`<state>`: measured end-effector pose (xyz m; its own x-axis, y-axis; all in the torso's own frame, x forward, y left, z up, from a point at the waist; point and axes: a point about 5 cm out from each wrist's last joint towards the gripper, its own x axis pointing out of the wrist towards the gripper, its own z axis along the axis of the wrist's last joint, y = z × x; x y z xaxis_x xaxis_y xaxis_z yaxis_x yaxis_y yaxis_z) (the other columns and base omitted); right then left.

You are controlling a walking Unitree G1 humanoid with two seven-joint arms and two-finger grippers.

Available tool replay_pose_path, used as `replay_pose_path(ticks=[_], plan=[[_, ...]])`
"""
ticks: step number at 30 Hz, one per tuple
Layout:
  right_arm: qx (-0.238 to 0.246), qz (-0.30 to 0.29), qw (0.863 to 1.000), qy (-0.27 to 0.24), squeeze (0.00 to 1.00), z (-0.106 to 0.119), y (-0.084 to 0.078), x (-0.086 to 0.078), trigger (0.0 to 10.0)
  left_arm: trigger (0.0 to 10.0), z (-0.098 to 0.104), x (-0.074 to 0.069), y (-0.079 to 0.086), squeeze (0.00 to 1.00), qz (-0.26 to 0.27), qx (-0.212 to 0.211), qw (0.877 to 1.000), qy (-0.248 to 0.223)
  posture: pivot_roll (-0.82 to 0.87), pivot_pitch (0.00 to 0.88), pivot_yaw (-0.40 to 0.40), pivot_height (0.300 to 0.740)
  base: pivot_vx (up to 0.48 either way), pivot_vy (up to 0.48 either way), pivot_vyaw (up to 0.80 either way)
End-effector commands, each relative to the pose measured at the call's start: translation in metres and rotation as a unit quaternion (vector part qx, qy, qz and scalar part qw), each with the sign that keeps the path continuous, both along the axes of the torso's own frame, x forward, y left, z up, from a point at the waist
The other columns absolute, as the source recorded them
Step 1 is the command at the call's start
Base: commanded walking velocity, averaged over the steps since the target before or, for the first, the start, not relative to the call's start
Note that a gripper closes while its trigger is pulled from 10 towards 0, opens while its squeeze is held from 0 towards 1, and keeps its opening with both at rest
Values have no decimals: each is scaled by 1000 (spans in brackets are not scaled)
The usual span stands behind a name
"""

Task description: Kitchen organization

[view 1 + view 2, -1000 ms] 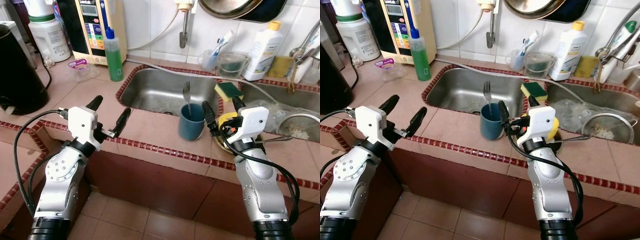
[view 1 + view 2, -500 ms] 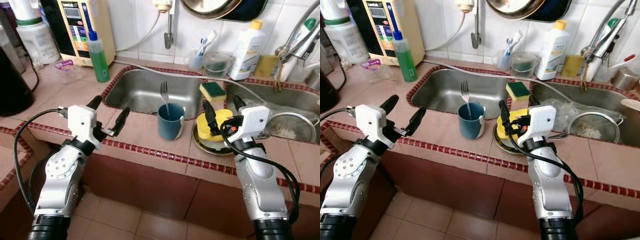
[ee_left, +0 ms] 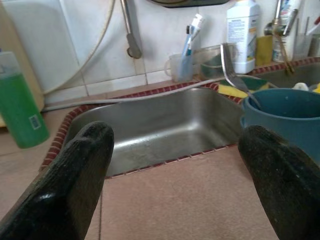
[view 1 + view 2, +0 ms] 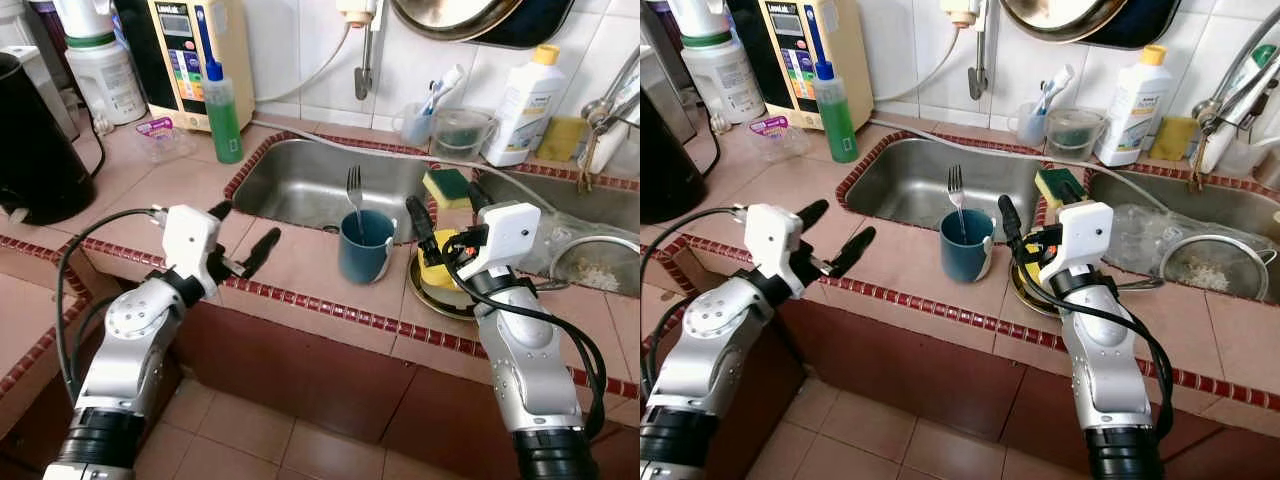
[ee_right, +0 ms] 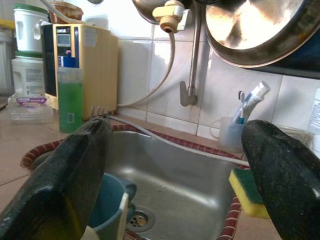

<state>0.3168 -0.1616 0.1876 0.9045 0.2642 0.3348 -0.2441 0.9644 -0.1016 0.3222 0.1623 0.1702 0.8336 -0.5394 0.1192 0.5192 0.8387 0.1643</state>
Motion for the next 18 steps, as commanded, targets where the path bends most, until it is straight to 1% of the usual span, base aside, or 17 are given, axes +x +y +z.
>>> replay_pose_path(ticks=[1, 5, 6, 7, 12, 14, 16, 18], plan=[[-6, 7, 1000, -6, 0, 5, 0, 0, 10000, 10000, 0, 5, -5, 0, -16, 4, 1000, 20, -100, 49, 39, 740, 0, 0, 0], [-7, 19, 1000, -6, 0, 5, 1, -1, 10000, 10000, 0, 12, -15, 0, -33, -2, 999, 37, -103, 54, 41, 740, 0, 0, 0], [-7, 19, 1000, -6, 0, 5, 1, -1, 10000, 10000, 0, 12, -15, 0, -33, -2, 999, 37, -103, 54, 41, 740, 0, 0, 0], [-7, 26, 1000, -4, 0, 3, 2, -3, 10000, 10000, 1, 15, -19, 0, -38, -2, 998, 41, -103, 61, 41, 740, 0, 0, 0], [-9, 30, 1000, 6, 0, -2, 2, -7, 10000, 10000, 3, 24, -29, 0, -54, 9, 998, 41, -114, 65, 50, 740, 0, 0, 0], [-12, 28, 999, 12, 0, -6, 0, -9, 10000, 10000, 2, 28, -32, 0, -59, 11, 997, 48, -115, 66, 50, 740, 0, 0, 0], [-3, 15, 1000, 15, 0, -6, -3, -10, 10000, 10000, 2, 31, -35, 0, -63, 13, 997, 51, -118, 72, 54, 740, 0, 0, 0], [0, 3, 1000, 14, 0, -6, -7, -12, 10000, 10000, 5, 35, -34, 0, -62, 4, 997, 53, -122, 80, 59, 740, 0, 0, 0]])
